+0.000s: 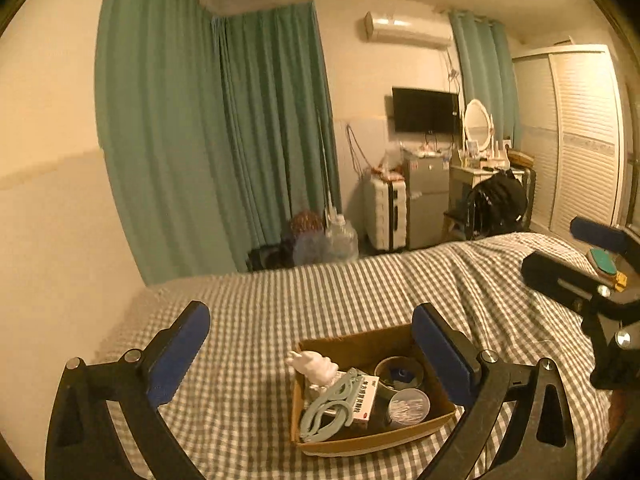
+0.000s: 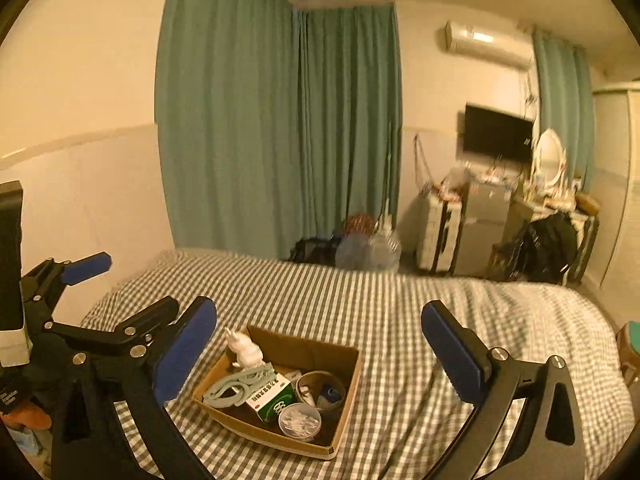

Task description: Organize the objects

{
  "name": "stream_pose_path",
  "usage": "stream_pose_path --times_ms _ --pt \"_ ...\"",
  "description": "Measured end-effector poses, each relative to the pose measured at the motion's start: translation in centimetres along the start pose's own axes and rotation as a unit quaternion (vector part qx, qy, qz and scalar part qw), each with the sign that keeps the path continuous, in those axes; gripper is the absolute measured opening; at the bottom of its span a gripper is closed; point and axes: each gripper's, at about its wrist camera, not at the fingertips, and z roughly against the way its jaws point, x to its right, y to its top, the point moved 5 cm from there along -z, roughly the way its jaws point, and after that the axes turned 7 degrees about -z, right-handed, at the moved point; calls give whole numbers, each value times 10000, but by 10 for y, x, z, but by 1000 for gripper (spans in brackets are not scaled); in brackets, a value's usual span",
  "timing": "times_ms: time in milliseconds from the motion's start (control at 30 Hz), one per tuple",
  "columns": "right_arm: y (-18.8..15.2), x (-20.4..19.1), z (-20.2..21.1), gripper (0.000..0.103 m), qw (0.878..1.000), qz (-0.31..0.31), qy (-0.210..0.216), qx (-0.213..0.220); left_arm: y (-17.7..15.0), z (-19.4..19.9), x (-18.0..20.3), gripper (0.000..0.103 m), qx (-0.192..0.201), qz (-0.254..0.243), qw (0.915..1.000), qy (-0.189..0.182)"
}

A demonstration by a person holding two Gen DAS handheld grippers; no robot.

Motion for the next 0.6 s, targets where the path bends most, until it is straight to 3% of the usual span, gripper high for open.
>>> stream_pose_path --times_ms 167,300,533,600 --pt "0 1 49 103 9990 -51 -122 436 0 52 -5 103 417 147 9985 337" --pt "-13 -1 69 103 9979 -63 -68 639 -15 70 -9 103 565 428 9973 173" --pt "-62 1 57 103 9958 -112 -12 909 -58 70 -18 103 720 1000 9919 292" --pt "-81 9 40 103 9967 -171 -84 793 -71 61 -17 103 672 971 9922 388"
